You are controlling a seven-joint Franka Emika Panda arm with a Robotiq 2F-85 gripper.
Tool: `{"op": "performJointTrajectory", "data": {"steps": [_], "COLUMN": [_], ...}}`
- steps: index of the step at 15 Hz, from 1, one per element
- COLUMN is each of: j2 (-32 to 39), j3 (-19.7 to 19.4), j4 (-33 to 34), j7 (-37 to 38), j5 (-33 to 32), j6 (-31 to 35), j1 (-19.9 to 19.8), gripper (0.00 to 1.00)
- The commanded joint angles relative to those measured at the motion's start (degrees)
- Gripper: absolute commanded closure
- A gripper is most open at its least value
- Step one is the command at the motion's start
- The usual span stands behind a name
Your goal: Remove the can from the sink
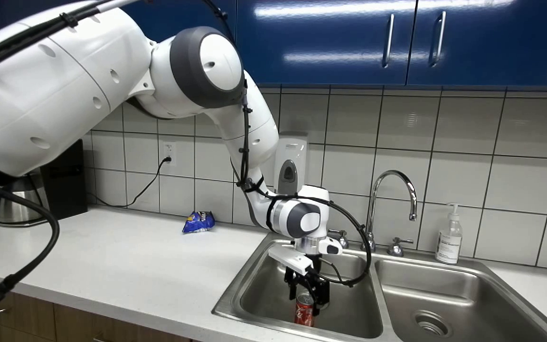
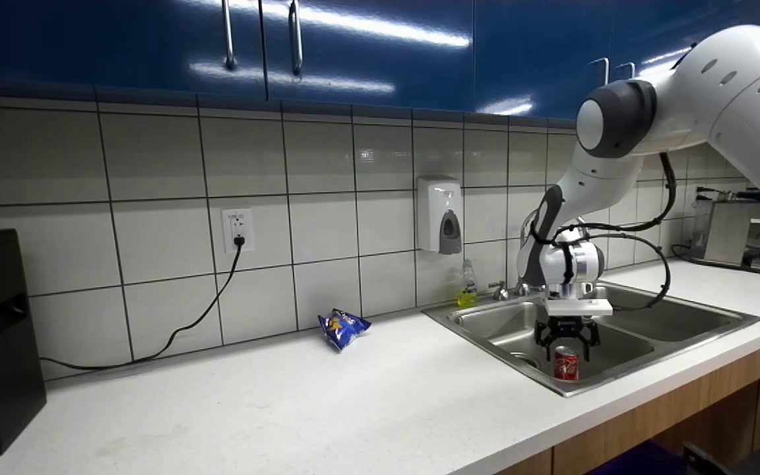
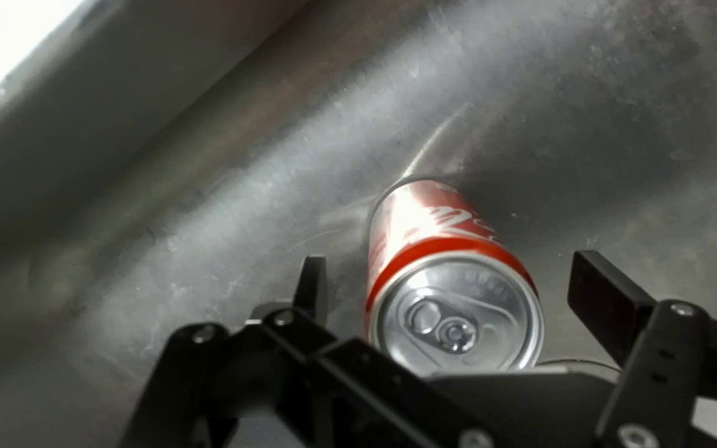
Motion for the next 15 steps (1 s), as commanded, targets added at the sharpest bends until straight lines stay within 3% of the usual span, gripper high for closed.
{"op": "performJointTrajectory", "data": {"steps": [1,9,11,15], "j2": [1.8,3.5,3.8,4.6], "j3": [1.0,0.8,0.9,1.1], "j4": [3.4,5.2,5.6,6.6], "j7": [-0.8,-0.5,-0.4,-0.5], "j5": [-0.2,-0.2,-0.1,0.0], "j6": [-2.5,-3.0,-3.0,-3.1], "j1": [-1.4,-1.5,-1.5,-1.7], "gripper": [0.00,0.00,0.26,0.58]}}
